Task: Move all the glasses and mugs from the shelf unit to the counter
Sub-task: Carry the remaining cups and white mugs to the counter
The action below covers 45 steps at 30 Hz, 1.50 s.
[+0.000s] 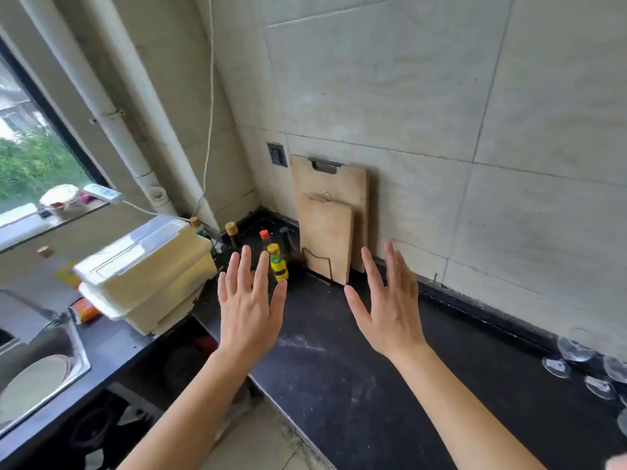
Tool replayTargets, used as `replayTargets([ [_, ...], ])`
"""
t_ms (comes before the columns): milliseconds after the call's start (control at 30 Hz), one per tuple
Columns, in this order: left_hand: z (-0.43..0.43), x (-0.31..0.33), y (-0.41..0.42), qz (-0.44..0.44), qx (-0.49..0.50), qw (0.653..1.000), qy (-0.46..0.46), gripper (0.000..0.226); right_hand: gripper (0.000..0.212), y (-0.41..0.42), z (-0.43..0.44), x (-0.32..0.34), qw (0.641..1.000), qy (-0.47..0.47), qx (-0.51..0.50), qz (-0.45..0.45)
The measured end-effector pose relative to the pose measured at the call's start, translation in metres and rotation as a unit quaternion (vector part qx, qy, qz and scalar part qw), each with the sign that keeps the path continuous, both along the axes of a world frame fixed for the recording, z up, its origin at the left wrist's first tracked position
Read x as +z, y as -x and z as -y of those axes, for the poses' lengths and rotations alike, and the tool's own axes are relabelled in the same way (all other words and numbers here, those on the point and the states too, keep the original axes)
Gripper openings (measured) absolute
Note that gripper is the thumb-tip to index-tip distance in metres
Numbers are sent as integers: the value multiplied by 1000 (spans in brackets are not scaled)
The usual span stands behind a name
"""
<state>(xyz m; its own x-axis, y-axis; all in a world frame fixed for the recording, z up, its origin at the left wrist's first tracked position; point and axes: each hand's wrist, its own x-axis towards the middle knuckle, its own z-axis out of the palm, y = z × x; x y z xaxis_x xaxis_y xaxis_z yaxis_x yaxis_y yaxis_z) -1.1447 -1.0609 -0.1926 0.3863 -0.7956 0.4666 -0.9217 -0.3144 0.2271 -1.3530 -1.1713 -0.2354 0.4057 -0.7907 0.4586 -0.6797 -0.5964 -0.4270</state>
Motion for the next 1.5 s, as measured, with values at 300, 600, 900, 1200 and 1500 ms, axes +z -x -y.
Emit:
replayTargets([
  [300, -210, 8, -233, -1, 98, 994, 49, 64, 73, -257, -144, 29, 990, 38, 133, 7],
  [600, -467, 25, -431, 21, 313, 948, 52, 67, 76, -552, -344, 47, 926, 77, 369, 22],
  [900, -678, -1, -524, 12, 510, 859, 37, 71, 79, -755, -538, 22, 829, 73, 554, 21],
  [1200, -793, 11, -684, -31, 613, 789, 19, 73, 78, -948, -666, 12, 773, 29, 633, 26],
  [1500, -896, 28, -793, 4, 649, 761, 21, 71, 77, -1089, -783, 39, 720, 24, 693, 32],
])
